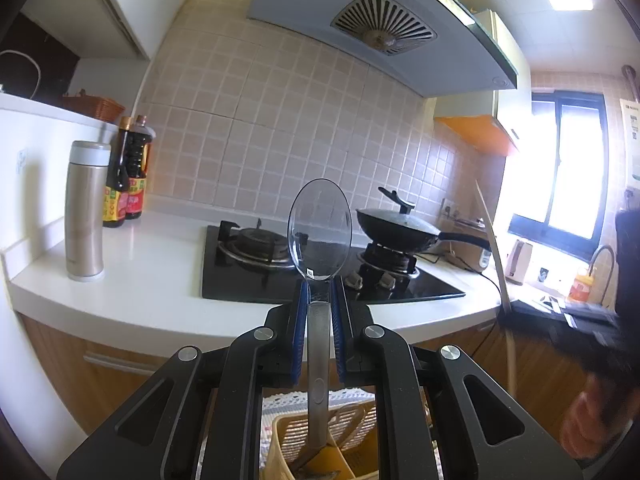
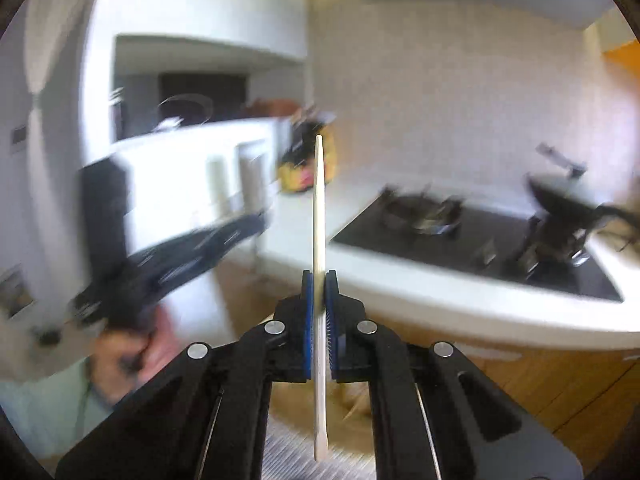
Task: Organize utensils
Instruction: 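Lower the clear spoon into the caddy with the left tool while the right tool drops the chopstick in, then grasp a chopstick with the right tool while the left tool grasps another chopstick, then carry both chopsticks to the yellow caddy and release them inside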
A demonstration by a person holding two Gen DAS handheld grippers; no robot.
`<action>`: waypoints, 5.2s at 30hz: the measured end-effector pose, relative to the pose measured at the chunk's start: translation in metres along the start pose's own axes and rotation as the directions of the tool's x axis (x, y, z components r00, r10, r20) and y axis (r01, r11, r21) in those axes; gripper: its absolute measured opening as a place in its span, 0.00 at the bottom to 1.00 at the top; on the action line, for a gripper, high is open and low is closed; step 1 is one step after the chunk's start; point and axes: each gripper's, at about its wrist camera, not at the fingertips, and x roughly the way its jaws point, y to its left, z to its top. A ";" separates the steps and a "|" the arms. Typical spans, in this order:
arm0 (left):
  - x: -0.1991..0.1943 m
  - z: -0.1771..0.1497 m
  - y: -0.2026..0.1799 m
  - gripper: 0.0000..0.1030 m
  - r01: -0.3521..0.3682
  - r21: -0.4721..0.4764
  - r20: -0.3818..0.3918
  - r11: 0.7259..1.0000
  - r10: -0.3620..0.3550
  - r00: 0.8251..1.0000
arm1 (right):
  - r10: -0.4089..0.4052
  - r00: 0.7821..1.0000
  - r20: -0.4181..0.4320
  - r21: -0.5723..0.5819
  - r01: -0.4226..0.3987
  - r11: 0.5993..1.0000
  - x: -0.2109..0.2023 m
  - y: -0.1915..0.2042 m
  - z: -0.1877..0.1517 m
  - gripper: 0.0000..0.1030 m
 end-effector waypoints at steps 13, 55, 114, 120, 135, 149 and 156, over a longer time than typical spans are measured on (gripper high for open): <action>0.021 -0.020 -0.002 0.10 -0.086 0.020 -0.007 0.996 0.086 0.996 | -0.167 0.961 0.219 0.176 0.129 0.976 0.033 -0.065 -0.051 0.04; -0.127 -0.102 -0.008 0.69 -0.139 0.016 -0.594 0.990 0.121 0.796 | -0.078 0.756 -0.650 0.039 0.136 0.990 -0.072 0.058 -0.168 0.91; -0.088 -0.195 -0.016 0.04 -0.008 0.252 -0.826 0.968 0.219 0.519 | 0.030 0.502 -0.864 -0.078 -0.192 0.978 0.007 0.145 -0.229 0.10; -0.115 -0.120 -0.028 0.04 -0.038 0.195 -0.643 0.980 0.157 0.749 | 0.099 0.720 -0.686 -0.001 -0.137 0.991 -0.040 0.115 -0.167 0.10; -0.096 0.042 -0.065 0.04 -0.059 0.075 -0.056 0.995 0.063 0.996 | -0.020 0.999 -0.035 0.314 0.030 0.949 -0.100 0.004 -0.010 0.10; -0.037 0.019 -0.044 0.04 -0.094 0.010 0.164 0.996 0.091 0.982 | -0.284 0.924 0.255 0.281 0.210 0.936 -0.053 -0.037 -0.010 0.10; -0.008 0.006 -0.022 0.05 -0.091 -0.017 0.138 0.996 0.093 0.986 | -0.332 0.911 0.246 0.255 0.269 0.929 -0.017 -0.044 -0.029 0.10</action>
